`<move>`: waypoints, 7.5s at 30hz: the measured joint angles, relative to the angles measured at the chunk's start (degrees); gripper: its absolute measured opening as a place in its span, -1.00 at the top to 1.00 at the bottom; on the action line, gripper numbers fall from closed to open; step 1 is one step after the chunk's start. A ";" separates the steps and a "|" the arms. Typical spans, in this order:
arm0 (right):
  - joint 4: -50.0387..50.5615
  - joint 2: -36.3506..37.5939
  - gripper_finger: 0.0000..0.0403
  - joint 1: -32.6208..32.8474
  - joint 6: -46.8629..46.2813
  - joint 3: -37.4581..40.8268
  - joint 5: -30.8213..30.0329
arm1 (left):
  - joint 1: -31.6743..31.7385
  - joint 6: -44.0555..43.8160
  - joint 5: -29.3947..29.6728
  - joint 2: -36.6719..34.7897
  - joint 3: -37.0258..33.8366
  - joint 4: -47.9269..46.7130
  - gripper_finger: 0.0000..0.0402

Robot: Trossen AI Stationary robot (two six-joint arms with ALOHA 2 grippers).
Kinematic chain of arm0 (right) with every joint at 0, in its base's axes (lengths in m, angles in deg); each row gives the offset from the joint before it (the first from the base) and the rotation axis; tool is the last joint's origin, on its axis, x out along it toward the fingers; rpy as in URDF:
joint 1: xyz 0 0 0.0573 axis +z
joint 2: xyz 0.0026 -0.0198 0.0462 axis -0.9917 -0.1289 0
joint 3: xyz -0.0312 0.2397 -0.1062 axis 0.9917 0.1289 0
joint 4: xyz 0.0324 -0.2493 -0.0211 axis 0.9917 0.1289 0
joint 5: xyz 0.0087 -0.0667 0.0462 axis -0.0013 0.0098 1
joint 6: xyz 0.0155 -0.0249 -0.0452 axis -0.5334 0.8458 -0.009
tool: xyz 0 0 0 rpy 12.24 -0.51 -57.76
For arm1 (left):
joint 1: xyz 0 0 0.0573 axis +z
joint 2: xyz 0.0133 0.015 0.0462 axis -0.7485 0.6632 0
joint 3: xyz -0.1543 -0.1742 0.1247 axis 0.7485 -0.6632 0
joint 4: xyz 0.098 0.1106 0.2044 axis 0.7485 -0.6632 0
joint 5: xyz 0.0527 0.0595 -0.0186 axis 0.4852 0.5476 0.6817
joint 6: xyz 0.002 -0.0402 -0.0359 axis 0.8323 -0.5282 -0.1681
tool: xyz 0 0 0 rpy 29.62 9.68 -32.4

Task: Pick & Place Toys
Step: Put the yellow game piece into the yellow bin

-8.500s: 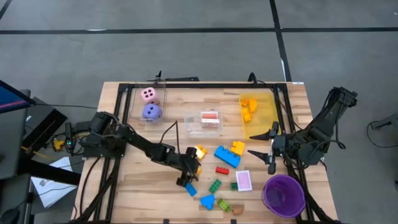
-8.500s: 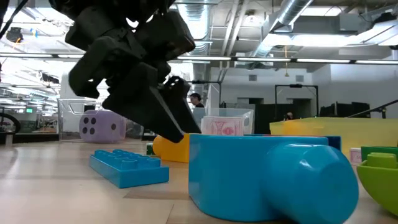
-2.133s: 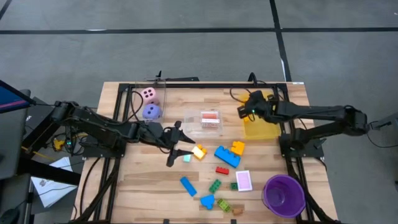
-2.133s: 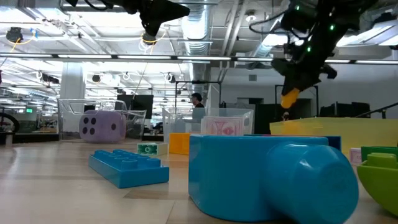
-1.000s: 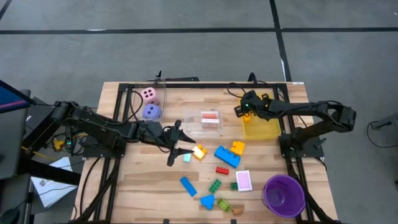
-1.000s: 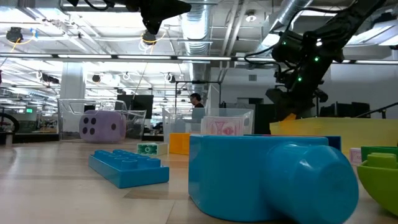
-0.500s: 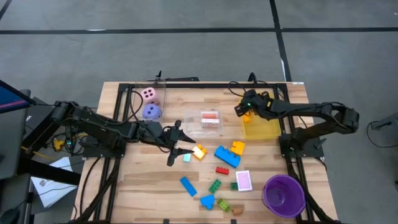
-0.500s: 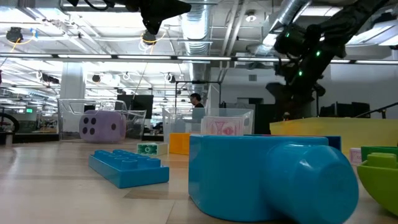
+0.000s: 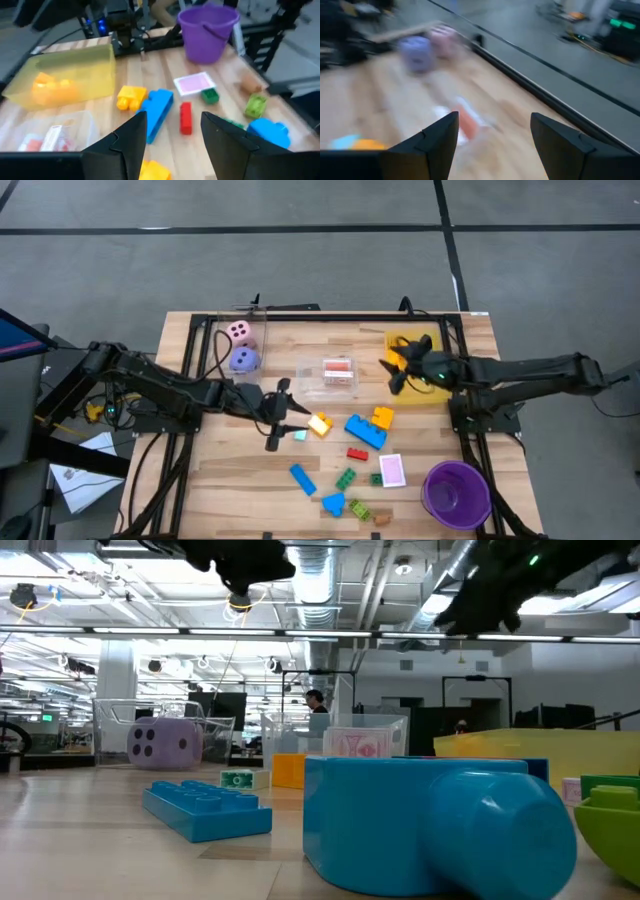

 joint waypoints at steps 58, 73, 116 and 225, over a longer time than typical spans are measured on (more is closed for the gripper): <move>-0.59 11.96 -0.19 15.28 4.52 -0.02 -1.25 | -6.78 -10.15 -1.58 31.51 5.57 8.74 -0.59; -0.81 11.96 -0.19 15.28 4.76 -0.02 0.12 | -8.42 4.33 2.60 31.26 6.74 0.23 -0.76; -0.18 11.94 -0.19 15.28 4.92 -0.02 3.31 | -4.55 4.34 -3.84 31.08 7.30 -3.14 -0.78; 11.87 -41.85 -0.19 36.30 27.37 -40.33 -0.05 | 3.61 -33.33 -32.70 31.08 7.10 45.59 -0.32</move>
